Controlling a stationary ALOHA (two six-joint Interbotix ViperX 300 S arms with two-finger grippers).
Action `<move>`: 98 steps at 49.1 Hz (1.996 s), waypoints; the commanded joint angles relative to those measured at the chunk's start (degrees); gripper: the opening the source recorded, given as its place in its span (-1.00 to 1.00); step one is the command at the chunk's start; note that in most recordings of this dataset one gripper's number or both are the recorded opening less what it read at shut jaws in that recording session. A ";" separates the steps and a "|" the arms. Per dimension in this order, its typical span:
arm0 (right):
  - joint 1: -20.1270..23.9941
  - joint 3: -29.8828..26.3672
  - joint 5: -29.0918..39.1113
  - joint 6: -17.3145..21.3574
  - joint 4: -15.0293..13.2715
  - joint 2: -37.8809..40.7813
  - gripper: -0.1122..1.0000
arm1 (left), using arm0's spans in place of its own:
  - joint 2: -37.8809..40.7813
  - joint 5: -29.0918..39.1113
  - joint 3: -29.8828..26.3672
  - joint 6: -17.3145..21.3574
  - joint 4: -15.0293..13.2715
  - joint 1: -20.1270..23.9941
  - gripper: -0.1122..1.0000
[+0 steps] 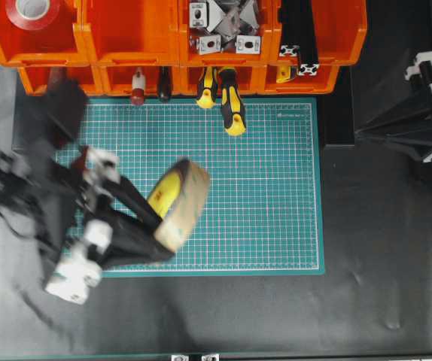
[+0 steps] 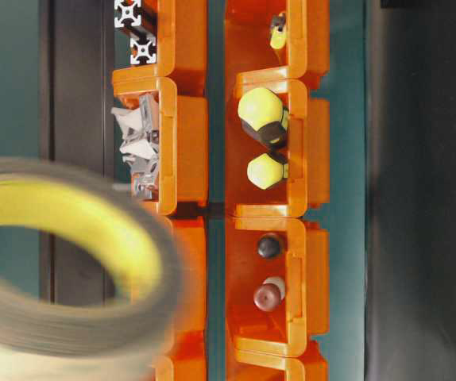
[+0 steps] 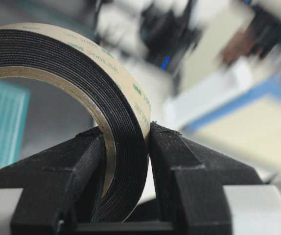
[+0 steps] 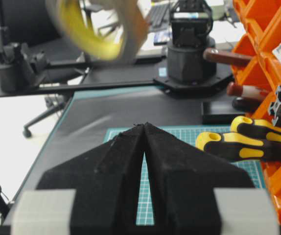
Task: Pick foam from container rack with left arm.
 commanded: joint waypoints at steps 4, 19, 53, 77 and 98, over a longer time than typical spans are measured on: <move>0.09 -2.55 2.37 0.26 0.00 -1.41 -0.80 | 5.63 6.06 -2.02 2.11 0.26 -0.44 -0.31; 0.09 -3.34 5.01 0.26 0.09 -2.90 -0.80 | 10.72 23.64 -6.59 2.64 0.26 -0.18 -0.31; 0.09 -3.34 5.01 0.26 0.09 -2.81 -0.80 | 11.34 23.47 -8.53 16.88 0.26 1.05 0.83; 0.00 -3.34 5.27 0.26 0.00 -2.81 -0.80 | 10.55 23.55 -8.26 18.72 0.35 2.37 0.84; 0.09 -3.34 5.36 0.26 0.09 -2.90 -0.80 | 5.27 23.82 -5.89 19.95 0.26 2.37 0.84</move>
